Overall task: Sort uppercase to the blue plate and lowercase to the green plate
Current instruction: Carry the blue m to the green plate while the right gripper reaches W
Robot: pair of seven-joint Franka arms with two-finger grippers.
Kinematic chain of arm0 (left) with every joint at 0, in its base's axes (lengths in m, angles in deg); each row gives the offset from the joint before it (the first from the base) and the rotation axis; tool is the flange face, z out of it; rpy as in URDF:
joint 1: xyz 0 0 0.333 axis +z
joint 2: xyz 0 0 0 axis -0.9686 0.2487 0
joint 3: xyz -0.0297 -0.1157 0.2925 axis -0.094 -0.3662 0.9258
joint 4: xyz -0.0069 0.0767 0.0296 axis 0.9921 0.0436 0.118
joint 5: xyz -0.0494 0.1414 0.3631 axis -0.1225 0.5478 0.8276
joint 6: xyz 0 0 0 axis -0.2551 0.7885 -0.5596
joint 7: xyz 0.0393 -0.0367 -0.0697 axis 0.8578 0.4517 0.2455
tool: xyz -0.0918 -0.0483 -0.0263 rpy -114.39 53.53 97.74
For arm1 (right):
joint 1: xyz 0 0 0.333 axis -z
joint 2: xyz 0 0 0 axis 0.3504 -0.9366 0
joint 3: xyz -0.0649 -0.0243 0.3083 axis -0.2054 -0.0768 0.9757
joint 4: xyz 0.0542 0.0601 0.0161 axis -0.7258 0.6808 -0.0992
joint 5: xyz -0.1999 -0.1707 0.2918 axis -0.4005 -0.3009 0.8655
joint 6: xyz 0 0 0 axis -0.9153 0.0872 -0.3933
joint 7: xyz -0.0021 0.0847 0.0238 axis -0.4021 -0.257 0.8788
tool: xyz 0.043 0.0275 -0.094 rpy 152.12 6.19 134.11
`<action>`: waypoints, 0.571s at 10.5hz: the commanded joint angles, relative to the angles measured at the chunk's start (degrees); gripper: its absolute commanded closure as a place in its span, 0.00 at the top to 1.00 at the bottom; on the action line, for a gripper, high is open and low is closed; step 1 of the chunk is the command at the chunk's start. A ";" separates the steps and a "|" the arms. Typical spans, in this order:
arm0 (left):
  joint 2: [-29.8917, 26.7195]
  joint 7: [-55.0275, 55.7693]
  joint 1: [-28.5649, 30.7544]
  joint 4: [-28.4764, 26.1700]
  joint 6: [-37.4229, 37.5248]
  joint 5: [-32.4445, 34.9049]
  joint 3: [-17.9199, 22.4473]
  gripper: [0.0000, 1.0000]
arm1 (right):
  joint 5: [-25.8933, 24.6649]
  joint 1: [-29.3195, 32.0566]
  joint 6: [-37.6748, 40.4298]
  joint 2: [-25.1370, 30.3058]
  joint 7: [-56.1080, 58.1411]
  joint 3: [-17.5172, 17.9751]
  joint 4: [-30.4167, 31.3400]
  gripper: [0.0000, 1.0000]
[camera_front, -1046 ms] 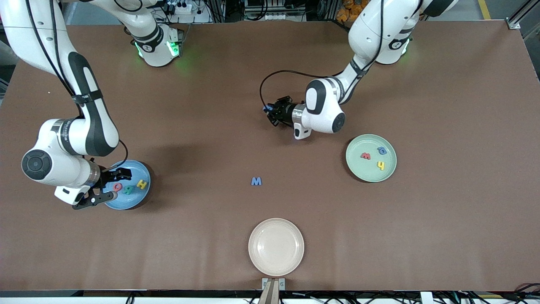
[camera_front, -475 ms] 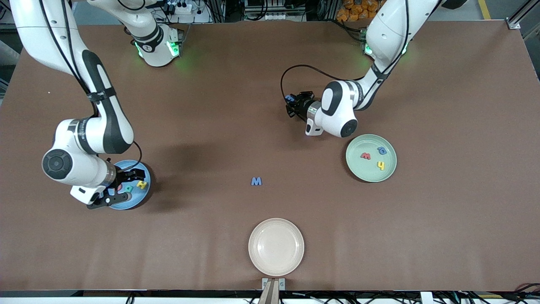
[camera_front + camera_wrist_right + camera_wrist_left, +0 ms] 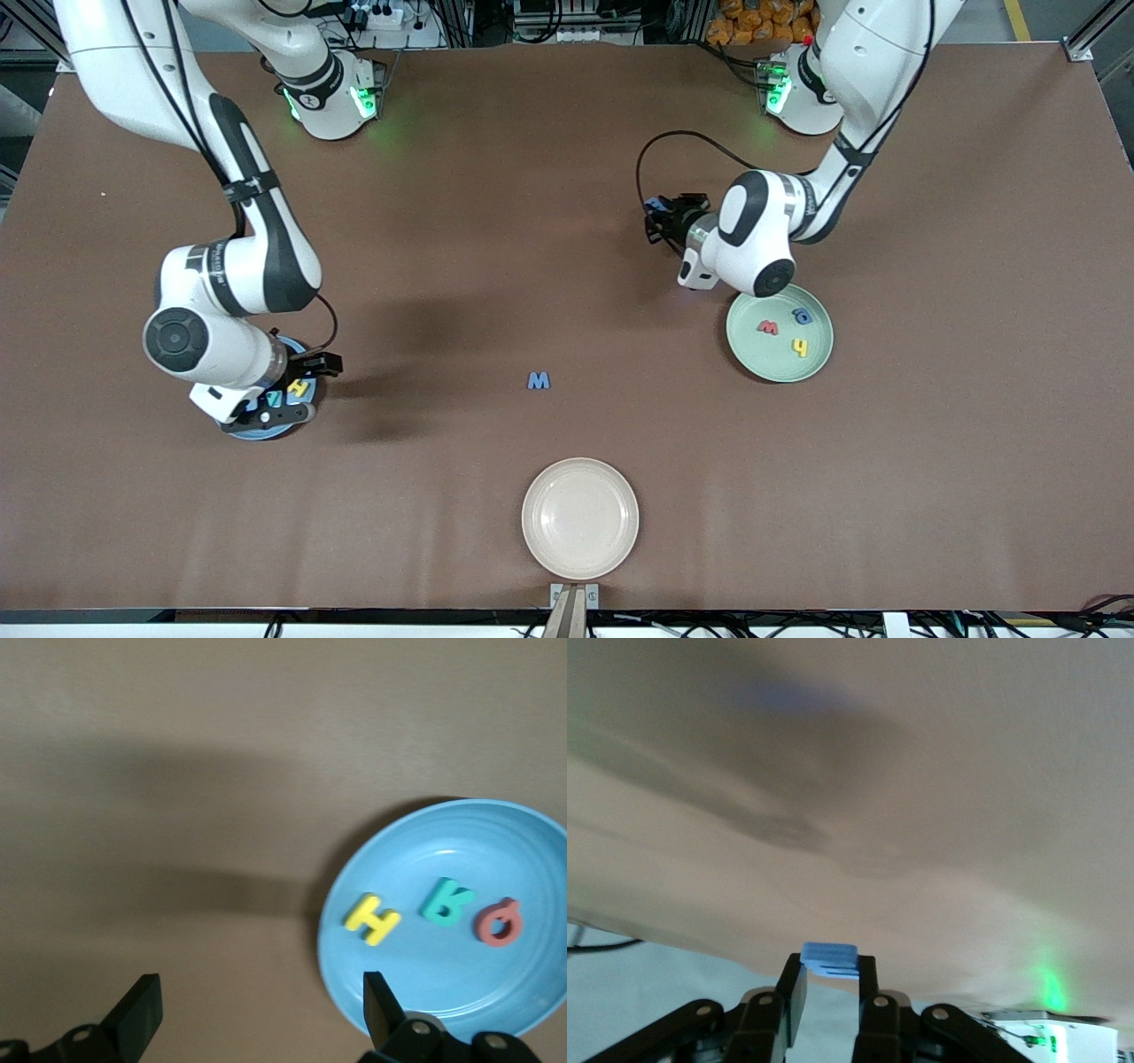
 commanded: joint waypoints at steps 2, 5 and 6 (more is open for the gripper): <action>-5.30 -4.41 6.53 -1.10 7.13 10.69 -0.26 0.12 | 5.84 -3.06 0.35 0.67 -5.08 1.11 -0.76 1.00; -6.88 -6.78 8.74 0.13 7.41 18.35 2.20 0.12 | 6.11 -7.20 -0.62 -1.87 -6.76 1.11 -4.44 1.00; -6.88 -8.89 10.23 1.18 7.41 20.29 2.55 0.12 | 6.11 -7.90 -0.62 -2.75 -8.68 1.11 -5.33 1.00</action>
